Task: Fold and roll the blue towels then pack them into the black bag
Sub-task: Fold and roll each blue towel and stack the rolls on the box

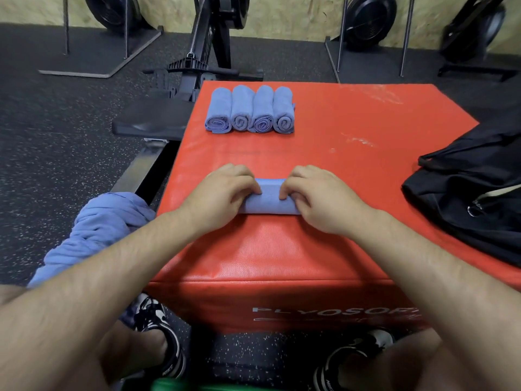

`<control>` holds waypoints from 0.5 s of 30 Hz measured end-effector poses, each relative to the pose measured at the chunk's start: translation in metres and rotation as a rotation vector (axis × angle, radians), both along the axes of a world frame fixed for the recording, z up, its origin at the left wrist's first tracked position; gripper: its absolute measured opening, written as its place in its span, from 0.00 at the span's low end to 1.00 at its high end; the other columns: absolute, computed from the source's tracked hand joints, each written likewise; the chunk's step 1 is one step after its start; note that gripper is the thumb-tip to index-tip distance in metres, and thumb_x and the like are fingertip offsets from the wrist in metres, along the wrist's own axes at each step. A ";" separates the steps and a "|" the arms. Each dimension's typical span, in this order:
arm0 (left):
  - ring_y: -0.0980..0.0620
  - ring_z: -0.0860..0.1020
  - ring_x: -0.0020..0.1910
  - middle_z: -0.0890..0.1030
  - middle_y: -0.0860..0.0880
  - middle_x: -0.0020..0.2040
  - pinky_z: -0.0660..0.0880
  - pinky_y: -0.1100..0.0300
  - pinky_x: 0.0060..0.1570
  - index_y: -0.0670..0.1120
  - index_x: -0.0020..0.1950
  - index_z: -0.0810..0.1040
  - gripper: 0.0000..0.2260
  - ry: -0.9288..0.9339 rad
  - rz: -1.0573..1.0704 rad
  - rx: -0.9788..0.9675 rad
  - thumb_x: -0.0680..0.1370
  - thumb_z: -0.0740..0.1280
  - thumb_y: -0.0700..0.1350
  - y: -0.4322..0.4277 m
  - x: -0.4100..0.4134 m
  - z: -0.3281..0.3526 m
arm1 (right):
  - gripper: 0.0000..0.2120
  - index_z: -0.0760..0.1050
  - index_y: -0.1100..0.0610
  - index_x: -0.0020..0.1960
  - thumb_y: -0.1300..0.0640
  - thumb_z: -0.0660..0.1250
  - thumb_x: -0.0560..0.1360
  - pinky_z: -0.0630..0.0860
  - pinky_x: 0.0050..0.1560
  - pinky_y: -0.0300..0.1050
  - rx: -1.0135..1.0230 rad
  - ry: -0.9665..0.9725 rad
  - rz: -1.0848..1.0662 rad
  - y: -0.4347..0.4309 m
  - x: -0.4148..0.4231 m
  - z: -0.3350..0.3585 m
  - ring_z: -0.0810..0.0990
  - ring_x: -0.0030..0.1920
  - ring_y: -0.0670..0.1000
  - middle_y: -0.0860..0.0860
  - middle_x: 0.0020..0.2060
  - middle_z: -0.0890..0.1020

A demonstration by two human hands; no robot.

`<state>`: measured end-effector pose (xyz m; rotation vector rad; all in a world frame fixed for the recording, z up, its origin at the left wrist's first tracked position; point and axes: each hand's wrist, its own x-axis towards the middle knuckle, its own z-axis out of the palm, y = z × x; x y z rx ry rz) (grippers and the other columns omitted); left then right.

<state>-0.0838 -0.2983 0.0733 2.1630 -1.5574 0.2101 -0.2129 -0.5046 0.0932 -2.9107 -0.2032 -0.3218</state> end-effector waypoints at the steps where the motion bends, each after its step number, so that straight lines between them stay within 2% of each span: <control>1: 0.46 0.77 0.46 0.80 0.49 0.51 0.72 0.51 0.50 0.46 0.53 0.83 0.11 -0.021 0.010 0.022 0.77 0.62 0.42 0.000 0.001 0.000 | 0.10 0.78 0.49 0.52 0.57 0.63 0.72 0.75 0.52 0.55 -0.043 0.015 -0.005 0.001 0.000 0.000 0.76 0.49 0.56 0.49 0.48 0.78; 4: 0.47 0.78 0.53 0.80 0.51 0.56 0.75 0.50 0.53 0.48 0.60 0.80 0.19 -0.055 0.077 0.175 0.76 0.65 0.57 -0.001 0.006 -0.002 | 0.17 0.77 0.50 0.57 0.46 0.69 0.71 0.74 0.55 0.53 -0.124 0.090 -0.039 -0.004 0.005 0.000 0.76 0.53 0.55 0.49 0.52 0.78; 7: 0.46 0.77 0.56 0.80 0.51 0.58 0.75 0.48 0.54 0.48 0.65 0.78 0.27 -0.014 0.117 0.269 0.76 0.61 0.65 -0.008 0.015 -0.003 | 0.21 0.75 0.50 0.63 0.47 0.71 0.72 0.72 0.60 0.52 -0.146 0.136 -0.055 -0.009 0.017 0.000 0.76 0.58 0.55 0.49 0.57 0.79; 10: 0.44 0.77 0.57 0.81 0.48 0.57 0.74 0.49 0.54 0.47 0.67 0.77 0.26 0.025 0.114 0.283 0.78 0.58 0.62 -0.018 0.025 0.002 | 0.20 0.75 0.50 0.65 0.48 0.69 0.74 0.71 0.63 0.51 -0.088 0.165 -0.073 -0.017 0.030 0.002 0.76 0.61 0.55 0.49 0.60 0.80; 12: 0.45 0.77 0.60 0.81 0.49 0.61 0.72 0.51 0.56 0.49 0.70 0.75 0.21 0.014 0.086 0.254 0.81 0.61 0.56 -0.025 0.033 0.005 | 0.20 0.73 0.49 0.67 0.50 0.69 0.75 0.70 0.63 0.50 0.000 0.185 -0.105 -0.024 0.038 0.004 0.77 0.61 0.54 0.48 0.60 0.81; 15: 0.49 0.74 0.61 0.77 0.55 0.63 0.71 0.51 0.54 0.54 0.67 0.75 0.16 -0.012 0.002 0.197 0.81 0.58 0.52 -0.031 0.039 0.007 | 0.17 0.70 0.48 0.64 0.53 0.68 0.77 0.71 0.58 0.49 0.144 0.208 -0.119 -0.032 0.047 0.004 0.78 0.57 0.55 0.48 0.54 0.82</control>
